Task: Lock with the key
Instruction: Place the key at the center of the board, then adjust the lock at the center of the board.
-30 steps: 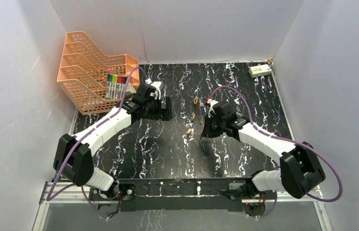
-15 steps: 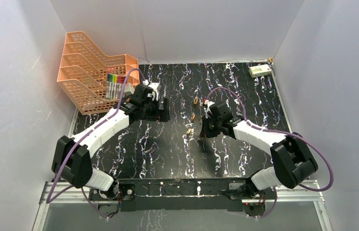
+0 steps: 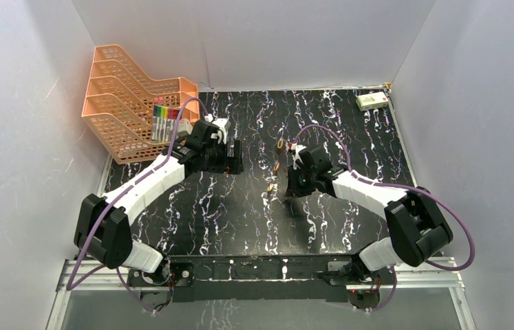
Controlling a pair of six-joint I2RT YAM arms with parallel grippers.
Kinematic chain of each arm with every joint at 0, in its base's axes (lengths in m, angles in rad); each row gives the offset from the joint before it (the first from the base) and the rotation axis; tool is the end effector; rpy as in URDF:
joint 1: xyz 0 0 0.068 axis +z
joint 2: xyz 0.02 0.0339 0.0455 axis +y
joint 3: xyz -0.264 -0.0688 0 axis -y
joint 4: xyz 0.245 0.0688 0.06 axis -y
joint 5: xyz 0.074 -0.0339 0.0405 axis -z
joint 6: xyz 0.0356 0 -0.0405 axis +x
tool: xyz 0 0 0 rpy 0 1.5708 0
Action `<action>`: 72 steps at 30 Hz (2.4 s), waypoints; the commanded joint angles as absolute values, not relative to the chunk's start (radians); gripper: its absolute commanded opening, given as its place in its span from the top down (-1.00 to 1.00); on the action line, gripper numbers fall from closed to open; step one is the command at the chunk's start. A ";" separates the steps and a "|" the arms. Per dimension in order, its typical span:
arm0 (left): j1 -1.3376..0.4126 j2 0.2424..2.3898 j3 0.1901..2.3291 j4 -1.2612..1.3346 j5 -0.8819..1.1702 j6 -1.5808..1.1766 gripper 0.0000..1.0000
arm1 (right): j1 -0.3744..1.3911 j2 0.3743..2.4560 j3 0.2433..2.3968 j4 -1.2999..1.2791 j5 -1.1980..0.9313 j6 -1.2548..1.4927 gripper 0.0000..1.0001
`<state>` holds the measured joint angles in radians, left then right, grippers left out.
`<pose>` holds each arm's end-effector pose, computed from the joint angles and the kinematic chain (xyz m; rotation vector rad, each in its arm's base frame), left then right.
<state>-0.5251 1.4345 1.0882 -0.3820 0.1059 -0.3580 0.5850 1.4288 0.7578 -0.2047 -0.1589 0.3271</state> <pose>0.2721 -0.1620 0.2755 0.2530 2.3493 -0.5655 0.2318 0.1603 0.1857 -0.3966 2.4930 0.5829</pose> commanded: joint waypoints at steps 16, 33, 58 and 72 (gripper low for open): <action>-0.518 1.376 1.095 -0.433 0.116 -0.339 -0.97 | 0.590 1.522 1.013 -0.283 0.080 0.163 0.35; -0.517 1.345 1.089 -0.464 0.099 -0.328 -0.97 | 0.589 1.716 1.094 -0.218 0.046 0.161 0.55; -0.502 1.334 1.098 -0.492 0.085 -0.304 -0.97 | 0.571 1.783 1.111 -0.124 0.006 0.267 0.64; -0.496 1.341 1.094 -0.492 0.086 -0.298 -0.97 | 0.555 1.819 1.098 -0.066 -0.027 0.360 0.65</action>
<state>-0.5049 1.3727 1.0878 -0.4725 0.0872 -0.3130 0.5606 1.7943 1.0813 -0.1177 -0.0006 0.3290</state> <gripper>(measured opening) 0.983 0.177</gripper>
